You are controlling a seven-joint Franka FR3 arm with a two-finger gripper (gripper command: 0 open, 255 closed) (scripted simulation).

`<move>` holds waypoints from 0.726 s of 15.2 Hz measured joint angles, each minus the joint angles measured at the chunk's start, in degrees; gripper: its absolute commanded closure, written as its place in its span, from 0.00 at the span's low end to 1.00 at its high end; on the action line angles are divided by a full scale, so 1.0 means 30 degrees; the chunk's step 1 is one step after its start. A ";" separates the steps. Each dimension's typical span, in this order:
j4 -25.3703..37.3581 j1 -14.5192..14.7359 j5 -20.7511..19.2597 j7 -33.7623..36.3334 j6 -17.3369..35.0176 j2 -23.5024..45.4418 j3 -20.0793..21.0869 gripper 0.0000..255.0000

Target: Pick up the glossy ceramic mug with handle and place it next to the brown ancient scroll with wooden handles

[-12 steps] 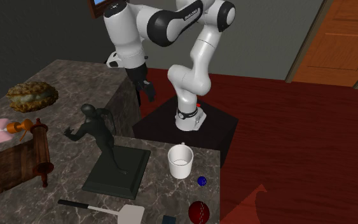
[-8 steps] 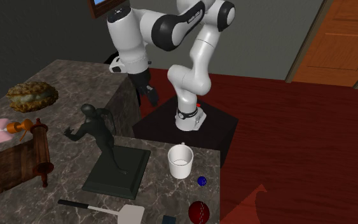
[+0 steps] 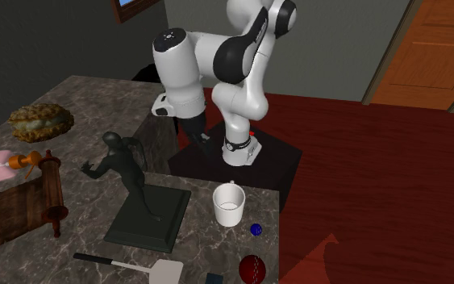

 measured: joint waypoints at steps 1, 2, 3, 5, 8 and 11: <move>0.0002 0.0155 0.0281 0.0421 0.0407 0.0251 0.0364 0.00; 0.0124 0.0304 0.0551 0.0878 0.0872 0.0682 0.0772 0.00; 0.0357 0.0426 0.0773 0.1307 0.1219 0.1097 0.1131 0.00; 0.0805 0.0623 0.1124 0.2077 0.1920 0.1920 0.1781 0.00; 0.1606 0.0800 0.1408 0.3156 0.3029 0.3341 0.2684 0.00; 0.1640 0.0929 0.1559 0.3630 0.3693 0.3857 0.3108 0.00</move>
